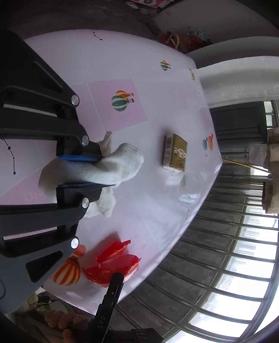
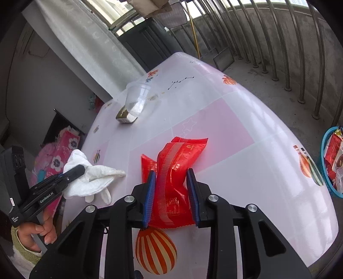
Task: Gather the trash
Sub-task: 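Carry the red bag and glove over the blue basket and open both grippers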
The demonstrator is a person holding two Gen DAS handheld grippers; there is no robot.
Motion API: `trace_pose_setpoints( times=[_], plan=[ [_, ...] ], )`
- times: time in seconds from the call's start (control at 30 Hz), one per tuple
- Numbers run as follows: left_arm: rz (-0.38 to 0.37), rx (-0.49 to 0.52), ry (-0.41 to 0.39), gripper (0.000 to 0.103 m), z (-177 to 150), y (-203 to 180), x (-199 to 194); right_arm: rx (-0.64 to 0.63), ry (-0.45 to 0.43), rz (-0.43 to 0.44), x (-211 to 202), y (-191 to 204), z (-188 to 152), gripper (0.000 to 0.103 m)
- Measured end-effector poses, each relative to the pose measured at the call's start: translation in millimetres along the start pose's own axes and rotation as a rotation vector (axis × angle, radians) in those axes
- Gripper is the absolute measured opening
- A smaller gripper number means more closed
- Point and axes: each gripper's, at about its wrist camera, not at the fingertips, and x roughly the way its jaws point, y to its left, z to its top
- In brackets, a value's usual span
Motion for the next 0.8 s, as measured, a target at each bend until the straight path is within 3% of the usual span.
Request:
trace_pose_setpoints(
  times=[0.1,0.23,0.43,0.63,0.8],
  plan=[
    [-0.056,0.038,-0.052,0.012,22,-22,-9,0.037,-0.057,-0.005,-20,-13,5,0.023],
    [-0.183,0.107,-0.096,0.012,54,-70,-10,0.102,-0.17,-0.048,-58,-41,13,0.022],
    [-0.409,0.266,-0.108,0.012,93,-175,9,0.239,-0.369,-0.224,-131,-105,13,0.022],
    [-0.58,0.418,-0.012,0.012,105,-293,61,0.445,-0.501,-0.428,-190,-192,0,0.022],
    [-0.649,0.529,0.133,0.012,99,-385,121,0.561,-0.502,-0.549,-196,-260,-4,0.022]
  ],
)
